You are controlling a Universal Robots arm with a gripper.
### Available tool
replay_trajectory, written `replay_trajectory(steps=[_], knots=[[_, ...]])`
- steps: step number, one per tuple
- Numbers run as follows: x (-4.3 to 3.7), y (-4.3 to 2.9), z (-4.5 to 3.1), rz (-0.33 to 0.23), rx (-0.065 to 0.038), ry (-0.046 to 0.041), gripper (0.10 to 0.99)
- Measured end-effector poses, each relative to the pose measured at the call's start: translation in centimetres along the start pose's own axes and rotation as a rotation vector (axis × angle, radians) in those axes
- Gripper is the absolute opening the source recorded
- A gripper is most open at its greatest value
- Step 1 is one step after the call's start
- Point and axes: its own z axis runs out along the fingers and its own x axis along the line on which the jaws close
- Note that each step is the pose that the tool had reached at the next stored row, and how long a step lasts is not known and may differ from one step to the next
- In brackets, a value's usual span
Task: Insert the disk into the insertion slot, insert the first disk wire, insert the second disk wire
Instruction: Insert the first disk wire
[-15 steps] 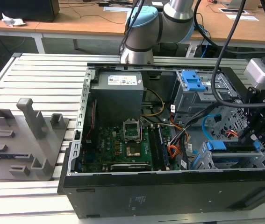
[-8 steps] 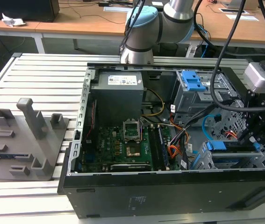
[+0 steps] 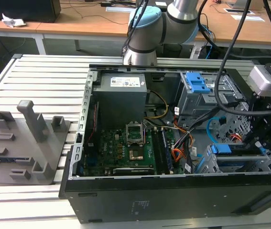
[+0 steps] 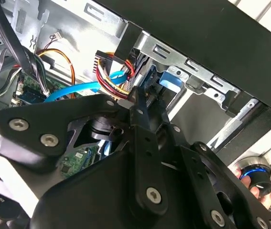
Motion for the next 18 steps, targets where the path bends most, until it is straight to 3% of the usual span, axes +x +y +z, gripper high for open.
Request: replay_trajectory(steps=[1, 4, 5, 12, 14, 18], knots=[[-0.01, 0.02, -0.37, 0.0, 0.0, 0.0, 0.247], [-0.05, 0.11, -2.64, 0.0, 0.0, 0.0, 0.247], [-0.05, 0.12, -2.84, 0.0, 0.0, -0.0001, 0.247], [-0.05, 0.12, -2.87, 0.0, 0.0, -0.0002, 0.235], [-0.05, 0.12, -2.86, 0.0, 0.0, -0.0003, 0.106], [-0.05, 0.12, -2.87, 0.0, 0.0, -0.0004, 0.106]])
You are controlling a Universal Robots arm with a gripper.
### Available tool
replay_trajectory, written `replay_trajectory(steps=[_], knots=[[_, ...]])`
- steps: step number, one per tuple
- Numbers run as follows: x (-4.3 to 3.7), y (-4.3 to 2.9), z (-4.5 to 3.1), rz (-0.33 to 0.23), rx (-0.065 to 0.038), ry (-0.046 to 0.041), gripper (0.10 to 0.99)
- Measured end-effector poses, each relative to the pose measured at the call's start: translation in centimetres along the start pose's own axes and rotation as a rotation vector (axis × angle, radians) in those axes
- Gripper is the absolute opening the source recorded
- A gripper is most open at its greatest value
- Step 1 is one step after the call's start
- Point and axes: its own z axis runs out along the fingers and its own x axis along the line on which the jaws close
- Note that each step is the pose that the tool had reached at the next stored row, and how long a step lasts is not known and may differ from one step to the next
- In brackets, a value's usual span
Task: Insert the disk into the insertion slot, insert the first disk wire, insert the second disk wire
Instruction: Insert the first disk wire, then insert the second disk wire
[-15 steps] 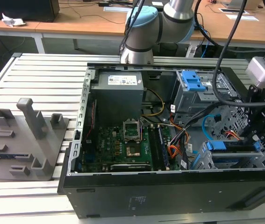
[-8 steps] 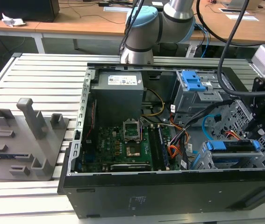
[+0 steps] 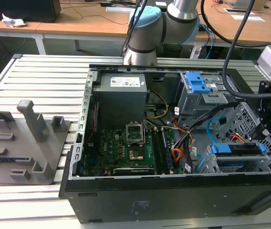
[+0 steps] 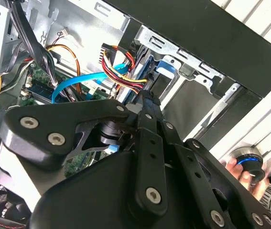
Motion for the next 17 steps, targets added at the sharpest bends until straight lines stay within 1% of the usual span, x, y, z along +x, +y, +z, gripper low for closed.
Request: replay_trajectory(steps=[2, 3, 4, 12, 17], knots=[[0.0, 0.08, -0.01, 0.0, 0.0, 0.0001, 0.106], [0.01, 0.43, 0.01, 0.0, 0.0, 0.0001, 0.106], [0.02, 0.99, 0.04, 0.0, 0.0, 0.0, 0.106], [0.08, 3.07, 0.13, 0.0, 0.0, 0.0, 0.106], [0.08, 3.09, 0.13, 0.0, 0.0, 0.0001, 0.106]])
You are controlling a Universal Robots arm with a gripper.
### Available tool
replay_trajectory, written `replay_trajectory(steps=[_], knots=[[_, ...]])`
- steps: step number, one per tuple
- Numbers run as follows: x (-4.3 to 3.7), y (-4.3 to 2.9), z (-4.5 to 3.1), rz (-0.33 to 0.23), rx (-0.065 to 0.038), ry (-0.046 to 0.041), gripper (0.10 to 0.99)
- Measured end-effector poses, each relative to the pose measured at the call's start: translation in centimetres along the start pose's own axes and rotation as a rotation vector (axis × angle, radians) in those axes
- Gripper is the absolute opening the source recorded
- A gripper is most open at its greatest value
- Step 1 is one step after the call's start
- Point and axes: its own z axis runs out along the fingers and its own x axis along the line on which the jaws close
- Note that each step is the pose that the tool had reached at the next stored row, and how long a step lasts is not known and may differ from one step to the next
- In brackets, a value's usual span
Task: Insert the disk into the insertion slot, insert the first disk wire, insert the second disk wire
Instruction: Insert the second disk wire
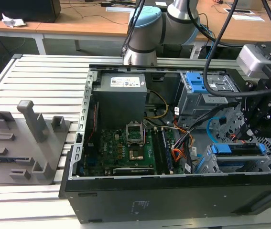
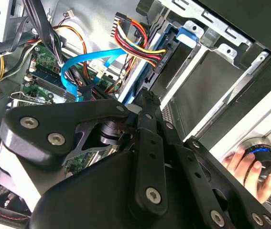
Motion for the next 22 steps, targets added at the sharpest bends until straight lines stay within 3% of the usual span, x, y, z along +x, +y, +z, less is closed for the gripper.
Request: replay_trajectory(steps=[6, 7, 8, 16, 22], knots=[[0.0, 0.01, 0.0, 0.0, 0.0, 0.0, 0.114], [0.0, 0.01, 0.0, 0.0, 0.0, 0.0, 0.169], [0.0, 0.01, 0.0, 0.0, 0.0, 0.0001, 0.302], [-0.95, 0.04, 0.02, -0.004, 0.0, 0.0002, 0.302], [-1.01, 0.04, 0.03, -0.129, -0.002, 0.0055, 0.302]])
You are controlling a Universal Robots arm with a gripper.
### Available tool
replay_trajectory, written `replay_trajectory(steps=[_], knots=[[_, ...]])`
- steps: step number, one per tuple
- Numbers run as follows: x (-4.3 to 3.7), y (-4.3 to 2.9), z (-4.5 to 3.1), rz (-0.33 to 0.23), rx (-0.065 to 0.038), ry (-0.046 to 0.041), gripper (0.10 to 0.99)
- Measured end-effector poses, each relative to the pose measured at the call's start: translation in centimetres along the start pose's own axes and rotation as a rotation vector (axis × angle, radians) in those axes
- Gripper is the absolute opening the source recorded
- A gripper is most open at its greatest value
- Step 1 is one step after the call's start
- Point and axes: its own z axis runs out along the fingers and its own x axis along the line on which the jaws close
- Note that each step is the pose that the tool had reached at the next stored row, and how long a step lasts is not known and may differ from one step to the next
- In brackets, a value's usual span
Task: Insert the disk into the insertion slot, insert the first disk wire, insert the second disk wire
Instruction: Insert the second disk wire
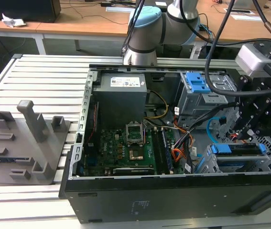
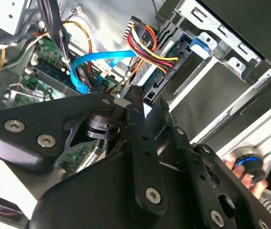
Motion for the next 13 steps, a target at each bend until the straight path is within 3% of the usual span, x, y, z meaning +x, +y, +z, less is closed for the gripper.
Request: replay_trajectory(steps=[3, 6, 9, 13], knots=[[-0.61, -0.12, 0.01, -0.046, -0.001, 0.002, 0.302], [-2.5, -0.8, 0.01, -0.047, -0.001, 0.0023, 0.302], [-4.32, -1.01, 0.04, -0.048, -0.001, 0.0022, 0.302], [-4.61, -0.49, 0.07, -0.05, -0.001, 0.0023, 0.302]])
